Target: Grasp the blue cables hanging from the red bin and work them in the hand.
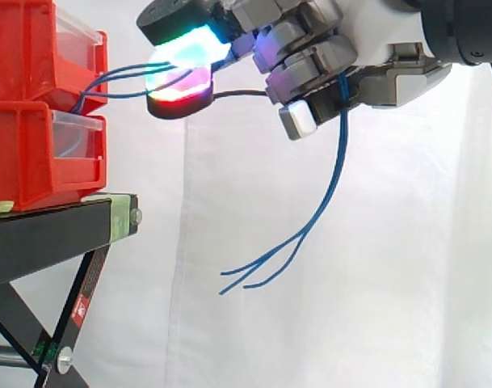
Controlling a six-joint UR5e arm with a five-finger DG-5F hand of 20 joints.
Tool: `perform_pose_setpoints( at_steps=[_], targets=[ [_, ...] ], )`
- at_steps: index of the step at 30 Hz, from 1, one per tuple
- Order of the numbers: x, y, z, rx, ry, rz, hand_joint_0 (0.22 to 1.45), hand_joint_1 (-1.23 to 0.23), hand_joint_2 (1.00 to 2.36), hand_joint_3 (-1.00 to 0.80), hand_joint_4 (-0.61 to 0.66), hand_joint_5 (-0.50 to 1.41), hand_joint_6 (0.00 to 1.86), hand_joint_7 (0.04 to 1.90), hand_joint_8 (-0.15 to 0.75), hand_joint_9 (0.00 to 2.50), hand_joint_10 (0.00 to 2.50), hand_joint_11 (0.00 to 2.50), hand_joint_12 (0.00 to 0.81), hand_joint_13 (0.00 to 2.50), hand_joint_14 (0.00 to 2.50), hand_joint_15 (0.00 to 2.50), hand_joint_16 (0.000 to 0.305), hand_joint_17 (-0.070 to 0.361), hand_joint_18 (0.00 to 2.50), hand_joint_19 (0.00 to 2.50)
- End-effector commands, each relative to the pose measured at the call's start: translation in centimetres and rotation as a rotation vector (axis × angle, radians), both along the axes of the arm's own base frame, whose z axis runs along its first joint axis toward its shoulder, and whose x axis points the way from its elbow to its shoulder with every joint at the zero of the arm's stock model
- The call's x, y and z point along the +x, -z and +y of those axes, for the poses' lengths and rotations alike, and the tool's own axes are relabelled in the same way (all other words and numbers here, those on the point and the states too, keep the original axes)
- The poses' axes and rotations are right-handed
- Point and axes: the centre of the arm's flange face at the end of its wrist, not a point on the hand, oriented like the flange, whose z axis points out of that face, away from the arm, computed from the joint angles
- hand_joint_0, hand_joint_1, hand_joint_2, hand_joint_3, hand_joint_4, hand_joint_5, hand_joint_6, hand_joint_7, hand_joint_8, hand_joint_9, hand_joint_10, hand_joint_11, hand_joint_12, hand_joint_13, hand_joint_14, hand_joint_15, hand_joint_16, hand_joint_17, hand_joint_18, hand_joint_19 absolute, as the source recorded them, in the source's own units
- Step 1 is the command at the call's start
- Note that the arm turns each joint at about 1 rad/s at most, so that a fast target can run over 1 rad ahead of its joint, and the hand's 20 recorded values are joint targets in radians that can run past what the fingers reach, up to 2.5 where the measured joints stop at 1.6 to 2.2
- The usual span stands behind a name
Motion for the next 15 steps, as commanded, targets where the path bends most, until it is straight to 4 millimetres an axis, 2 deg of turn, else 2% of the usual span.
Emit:
perform_pose_setpoints(
  at_steps=[1, 3, 9, 15],
  targets=[
    [-0.01, -0.06, 0.04, 0.000, -0.002, -0.001, 1.07, -0.65, 1.02, 0.01, 0.27, 0.34, 0.04, 1.42, 0.580, 1.71, 2.50, 2.50, 0.706, 2.10, 2.50, 2.15, 0.210, 0.158, 2.50, 0.77],
    [0.02, 0.03, -0.04, -0.001, 0.000, 0.000, 1.05, -0.65, 1.02, -0.06, 0.28, 0.33, 0.09, 1.40, 0.580, 1.71, 2.50, 2.50, 0.706, 2.10, 2.50, 2.15, 0.210, 0.158, 2.50, 0.77],
    [0.03, -0.12, 0.24, 0.017, -0.006, -0.018, 1.05, -0.64, 1.02, -0.08, 0.29, 0.33, 0.10, 1.40, 0.580, 1.71, 2.50, 2.50, 0.706, 2.10, 2.50, 2.15, 0.210, 0.158, 2.50, 0.77],
    [-0.01, -0.09, 0.43, 0.106, -0.028, -0.077, 1.05, -0.64, 1.02, -0.08, 0.29, 0.32, 0.11, 1.40, 0.580, 1.71, 2.50, 2.50, 0.706, 2.10, 2.50, 2.15, 0.210, 0.158, 2.50, 0.77]
  ],
)
